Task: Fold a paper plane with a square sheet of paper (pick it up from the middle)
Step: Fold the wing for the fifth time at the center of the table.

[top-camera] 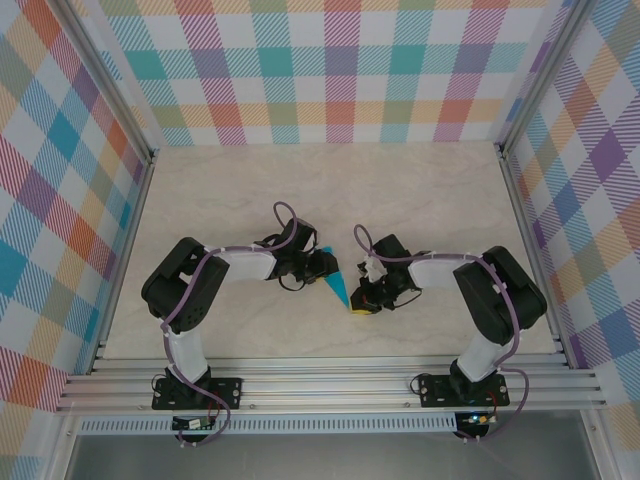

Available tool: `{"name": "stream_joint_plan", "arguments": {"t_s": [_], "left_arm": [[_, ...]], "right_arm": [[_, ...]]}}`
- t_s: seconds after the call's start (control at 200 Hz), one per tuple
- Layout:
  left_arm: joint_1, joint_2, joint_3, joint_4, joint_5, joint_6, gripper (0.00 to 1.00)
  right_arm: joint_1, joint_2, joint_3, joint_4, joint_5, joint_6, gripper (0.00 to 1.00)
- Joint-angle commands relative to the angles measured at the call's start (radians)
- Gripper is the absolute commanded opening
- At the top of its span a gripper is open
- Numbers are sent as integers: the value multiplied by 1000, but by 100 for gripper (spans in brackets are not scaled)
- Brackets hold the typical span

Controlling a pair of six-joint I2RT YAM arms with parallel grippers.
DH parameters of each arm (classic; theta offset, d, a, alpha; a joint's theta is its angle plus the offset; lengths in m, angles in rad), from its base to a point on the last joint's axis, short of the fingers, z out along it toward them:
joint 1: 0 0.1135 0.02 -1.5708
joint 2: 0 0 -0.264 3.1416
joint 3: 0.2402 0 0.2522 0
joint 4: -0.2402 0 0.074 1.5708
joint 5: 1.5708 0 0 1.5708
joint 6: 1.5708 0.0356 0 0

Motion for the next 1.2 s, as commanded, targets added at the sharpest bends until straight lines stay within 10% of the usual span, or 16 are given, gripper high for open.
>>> {"name": "stream_joint_plan", "arguments": {"t_s": [0.0,0.605,1.195], "left_arm": [[-2,43,3,-79,-24,11,37],[-2,40,2,-67,-17,6,37],[-2,14,24,-69,-1,25,40]], "right_arm": [[8,-52,4,-83,57,-2,4],[9,58,157,154,-26,157,6],[10,185,124,10,123,91,2]]}}
